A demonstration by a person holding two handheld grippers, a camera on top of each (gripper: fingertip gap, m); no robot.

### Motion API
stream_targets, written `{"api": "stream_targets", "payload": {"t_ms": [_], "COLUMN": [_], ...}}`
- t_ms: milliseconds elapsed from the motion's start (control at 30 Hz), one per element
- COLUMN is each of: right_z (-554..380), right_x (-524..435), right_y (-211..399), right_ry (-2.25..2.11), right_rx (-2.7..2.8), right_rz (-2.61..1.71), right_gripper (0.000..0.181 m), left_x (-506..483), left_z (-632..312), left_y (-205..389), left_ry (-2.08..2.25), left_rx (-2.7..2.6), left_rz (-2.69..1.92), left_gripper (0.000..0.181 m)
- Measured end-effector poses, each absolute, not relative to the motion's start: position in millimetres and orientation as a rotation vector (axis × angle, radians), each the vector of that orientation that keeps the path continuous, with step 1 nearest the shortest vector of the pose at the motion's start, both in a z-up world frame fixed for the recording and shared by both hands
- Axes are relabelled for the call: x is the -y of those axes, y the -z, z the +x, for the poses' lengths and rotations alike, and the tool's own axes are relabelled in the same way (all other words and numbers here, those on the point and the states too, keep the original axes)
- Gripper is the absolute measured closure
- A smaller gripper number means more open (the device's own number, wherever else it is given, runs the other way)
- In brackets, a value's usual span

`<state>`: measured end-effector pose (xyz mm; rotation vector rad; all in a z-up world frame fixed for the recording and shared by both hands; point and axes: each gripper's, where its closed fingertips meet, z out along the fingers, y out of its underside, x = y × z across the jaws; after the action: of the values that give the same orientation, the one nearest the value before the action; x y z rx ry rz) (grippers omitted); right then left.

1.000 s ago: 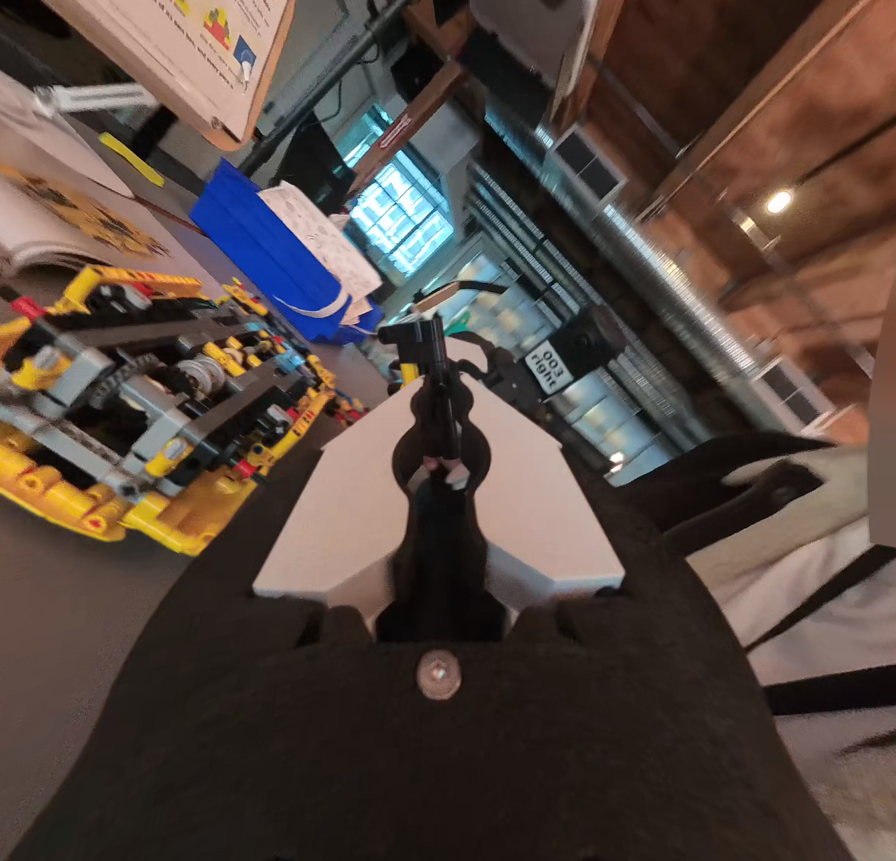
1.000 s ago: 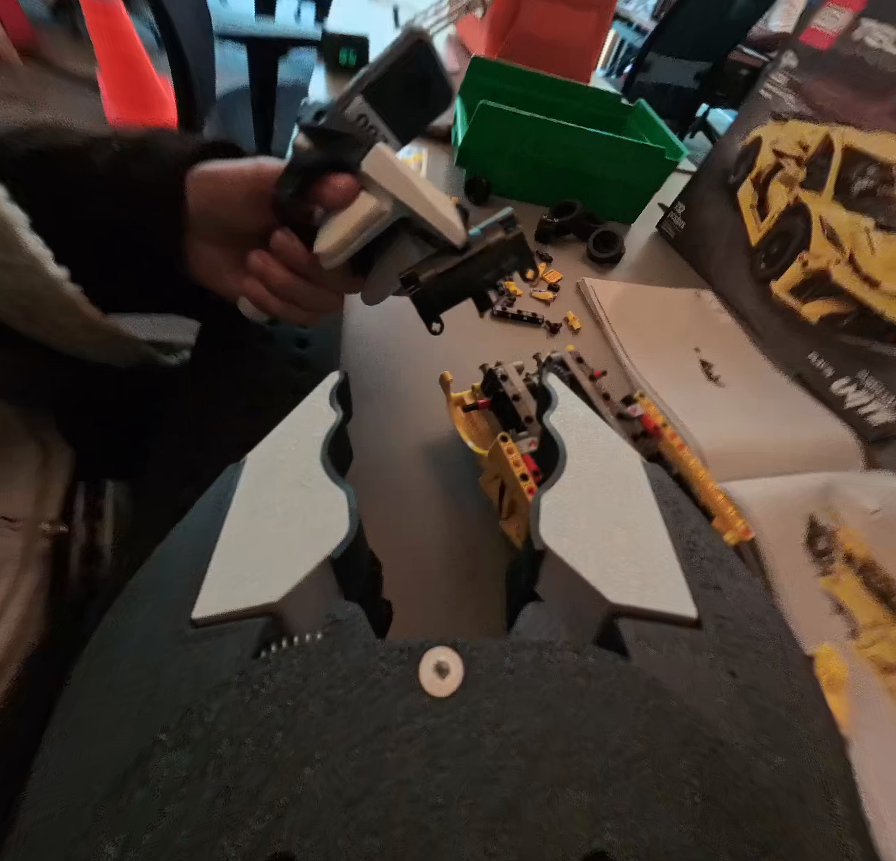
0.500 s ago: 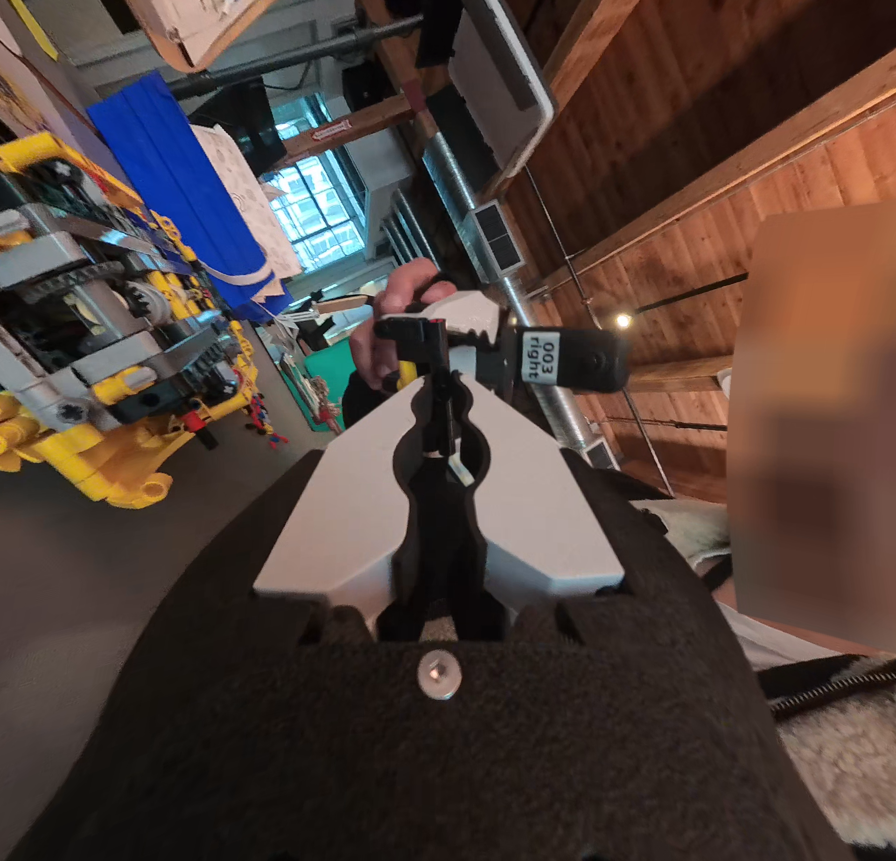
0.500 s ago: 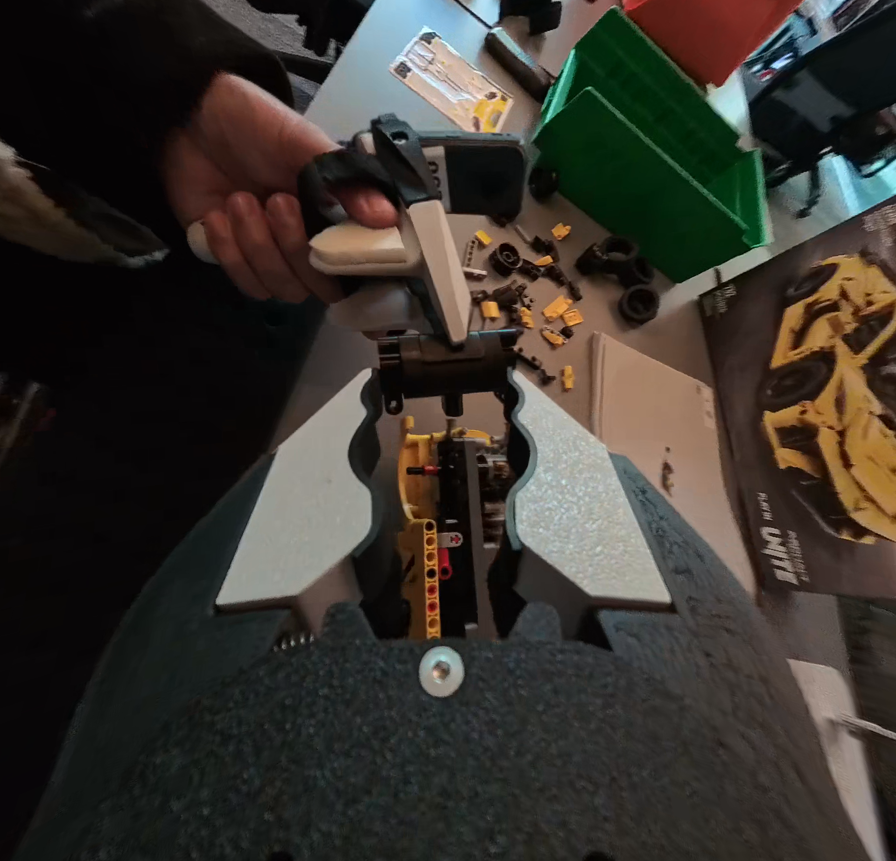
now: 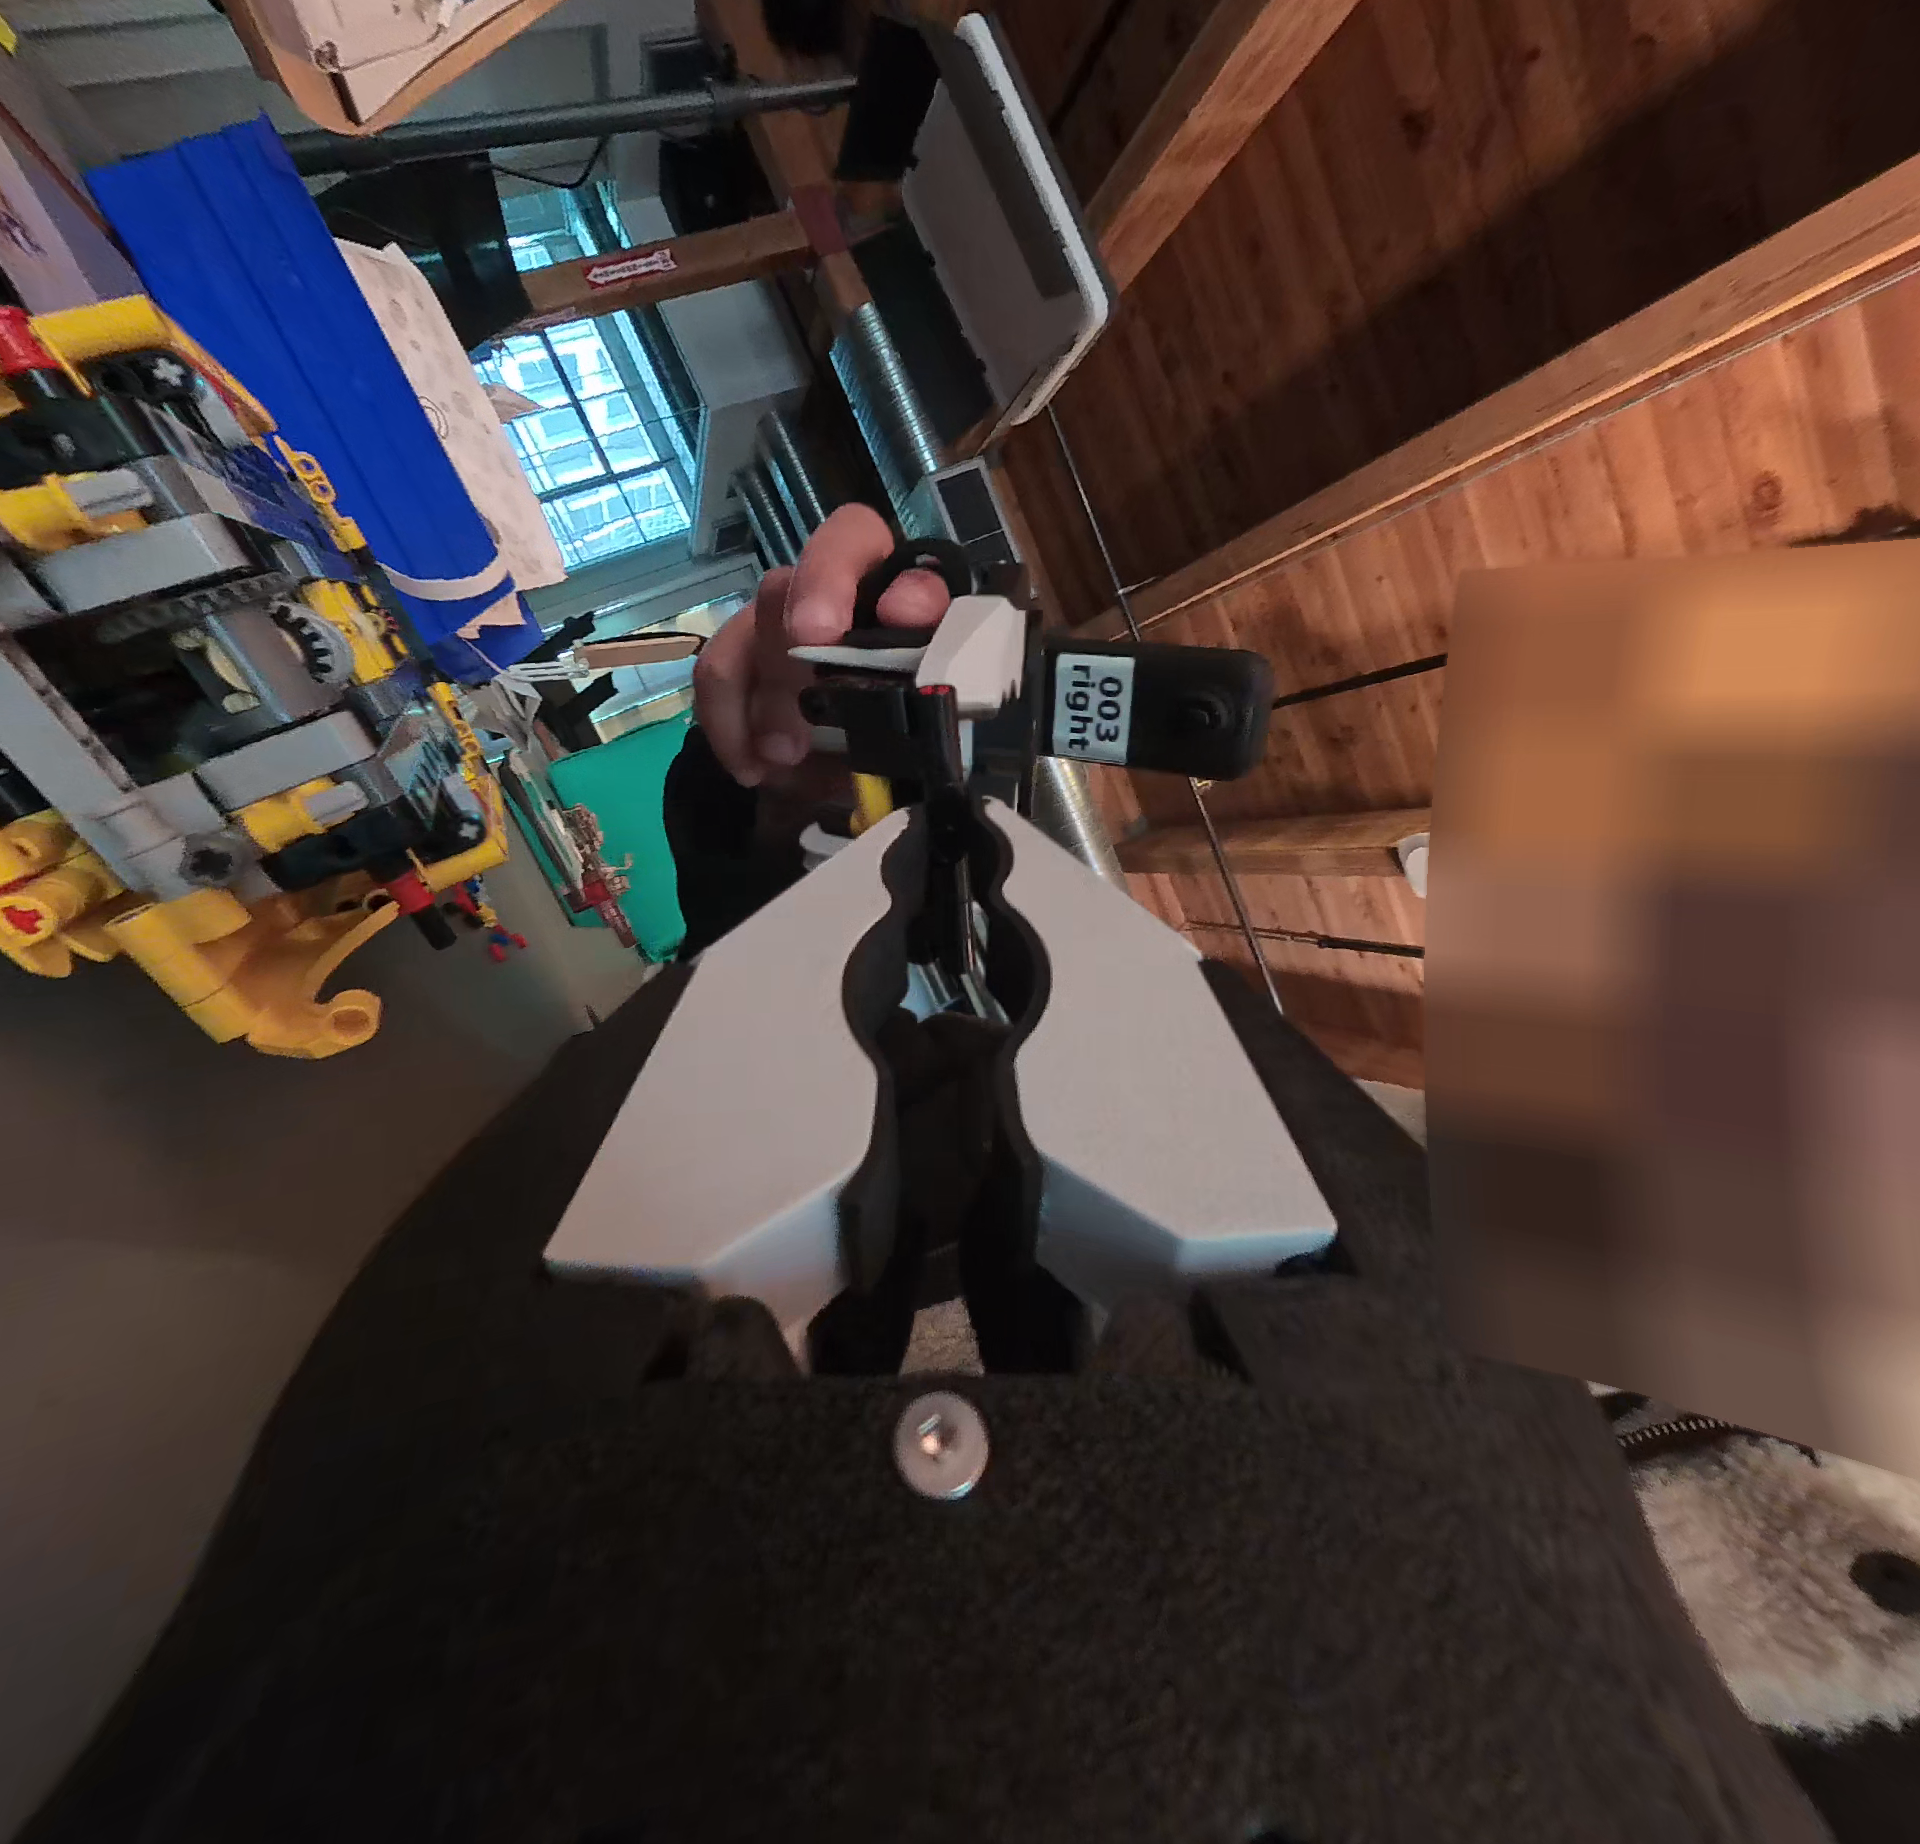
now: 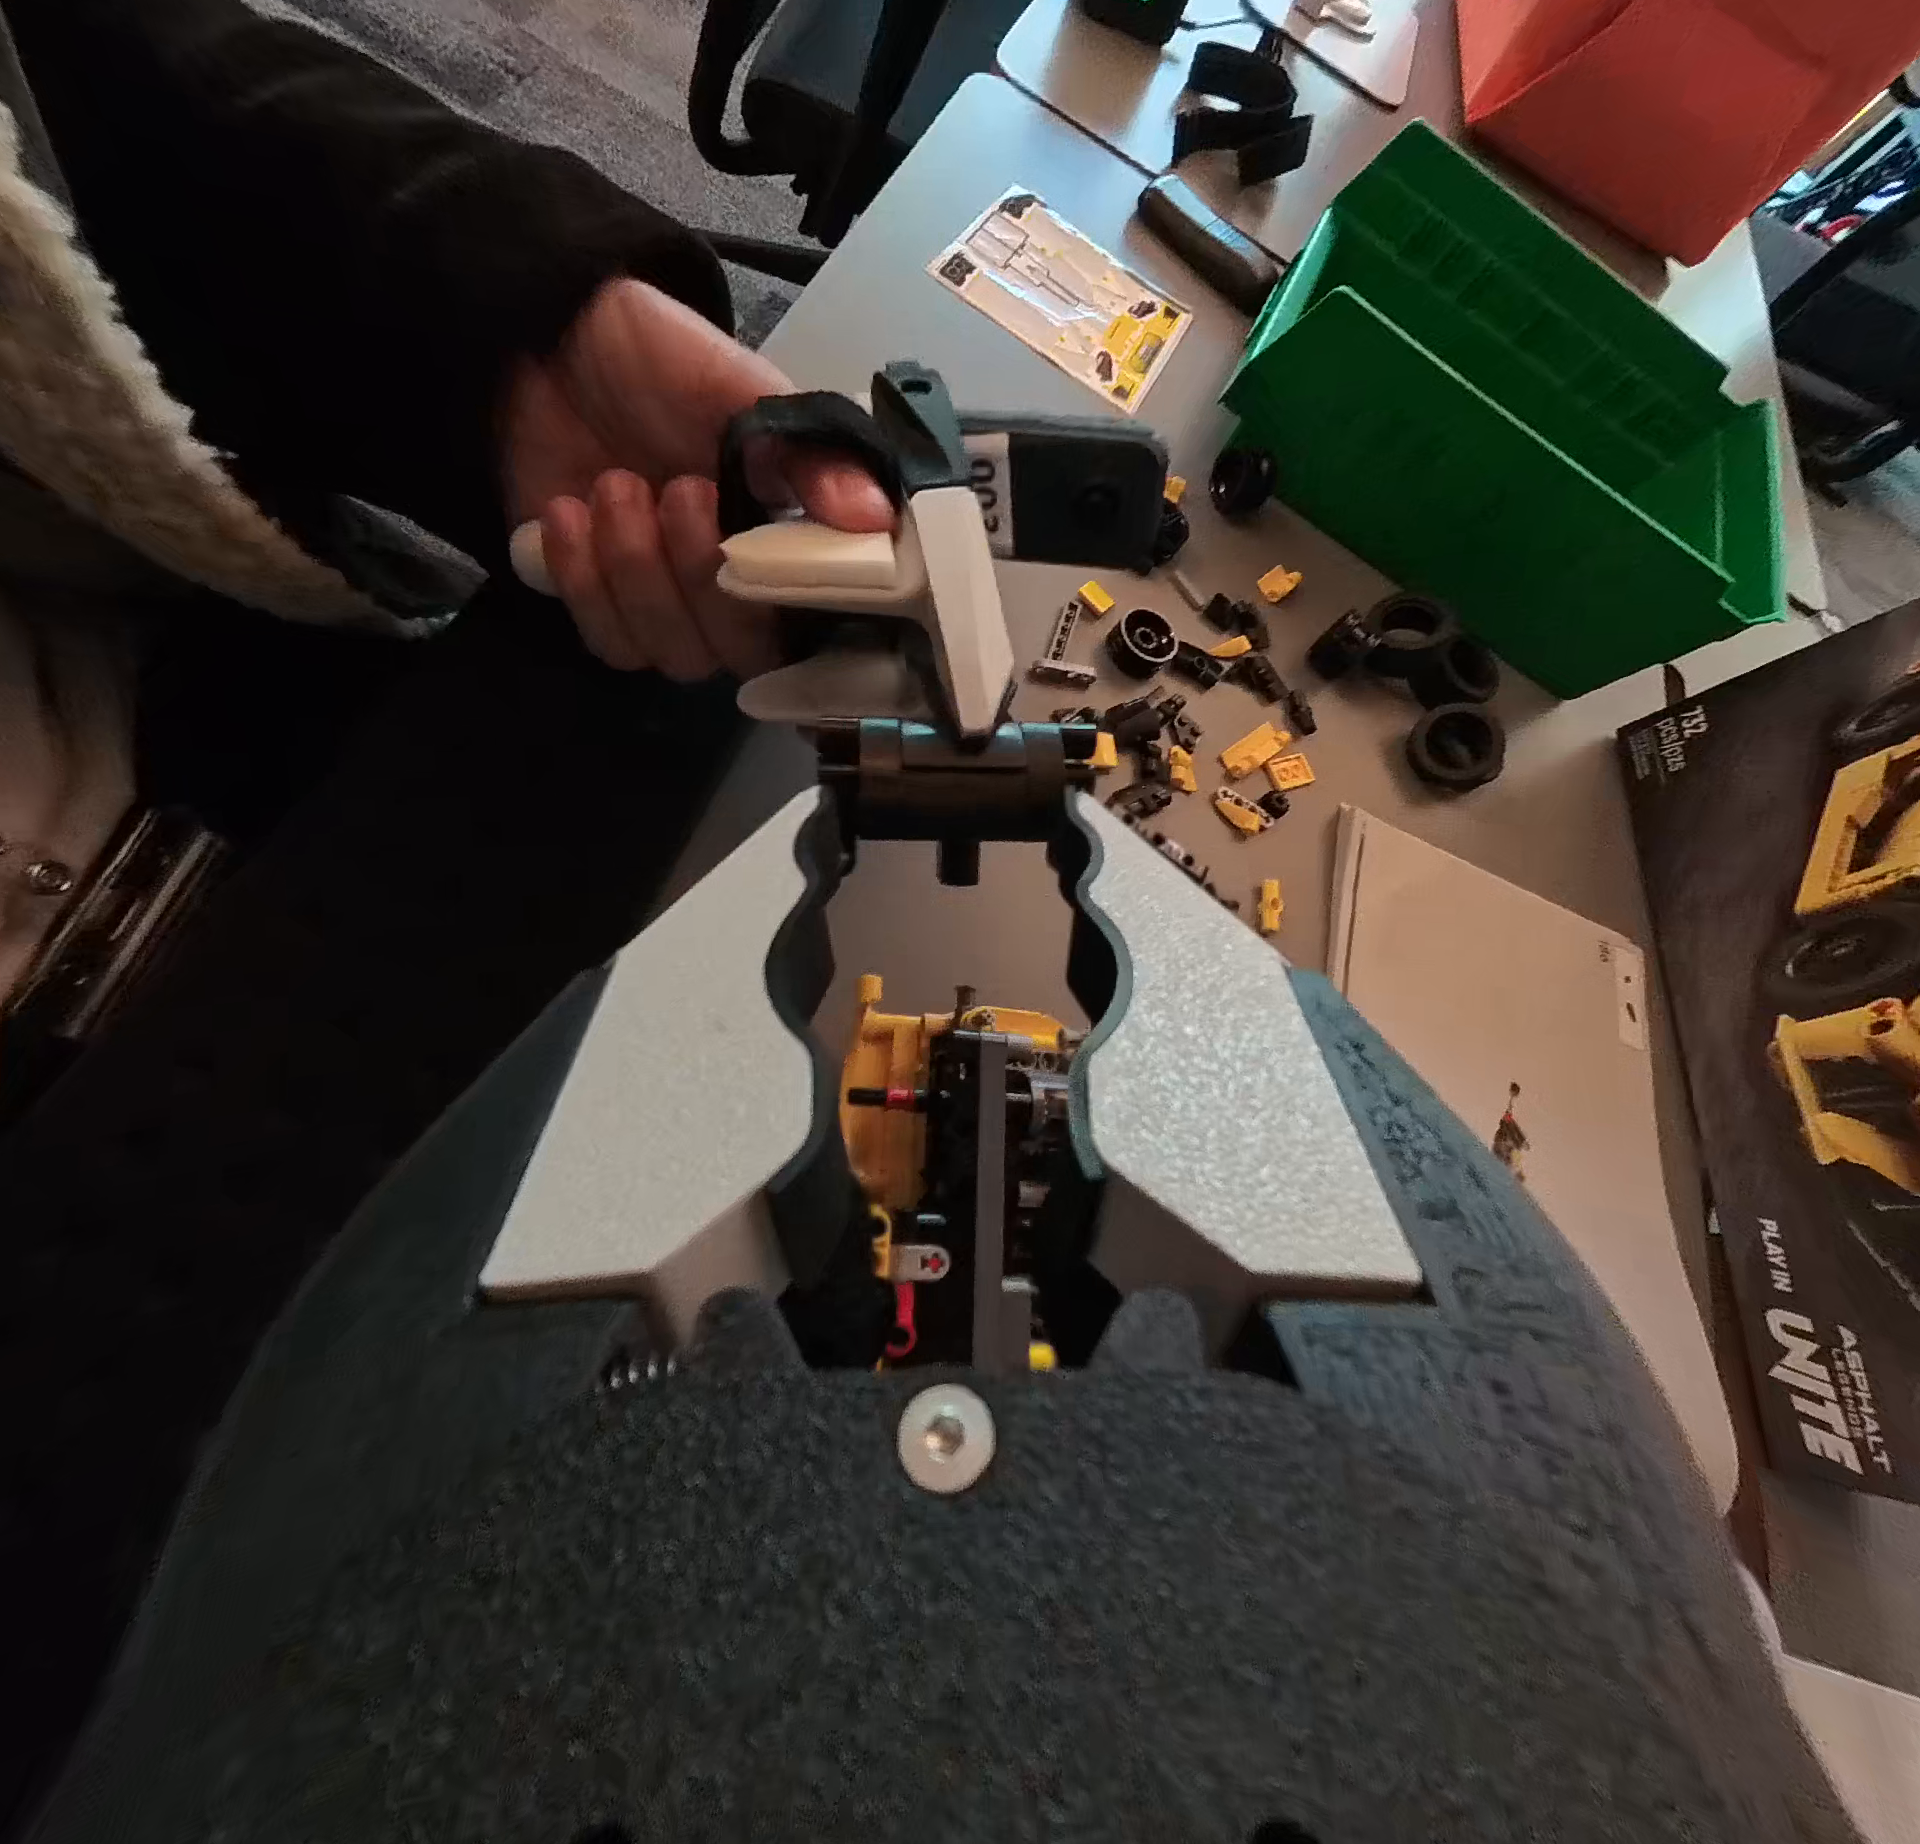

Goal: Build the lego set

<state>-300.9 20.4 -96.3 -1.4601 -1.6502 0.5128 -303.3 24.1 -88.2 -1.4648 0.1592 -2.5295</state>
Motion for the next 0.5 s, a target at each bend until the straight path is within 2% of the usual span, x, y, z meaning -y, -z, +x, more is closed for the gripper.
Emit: {"api": "stream_targets", "payload": {"t_ms": [300,433,467,500], "right_z": [-301,-295,-290,-286], "right_x": [-18,-26,-37,-49], "right_y": [98,103,105,105], "right_ry": [-0.605,-0.637,-0.590,-0.557], "right_rx": [1.679,1.733,1.738,1.731], "right_rz": [-1.483,-1.616,-1.661,-1.712], "right_gripper": [0.141,0.141,0.141,0.141], "left_x": [-20,-31,-42,-55], "left_z": [-301,-297,-300,-306], "left_y": [86,96,102,107], "left_ry": [2.582,2.347,2.214,2.083], "left_rx": [-0.152,-0.315,-0.350,-0.377], "left_rz": [-1.446,-1.548,-1.591,-1.624], "left_gripper": [0.175,0.172,0.165,0.148]}}
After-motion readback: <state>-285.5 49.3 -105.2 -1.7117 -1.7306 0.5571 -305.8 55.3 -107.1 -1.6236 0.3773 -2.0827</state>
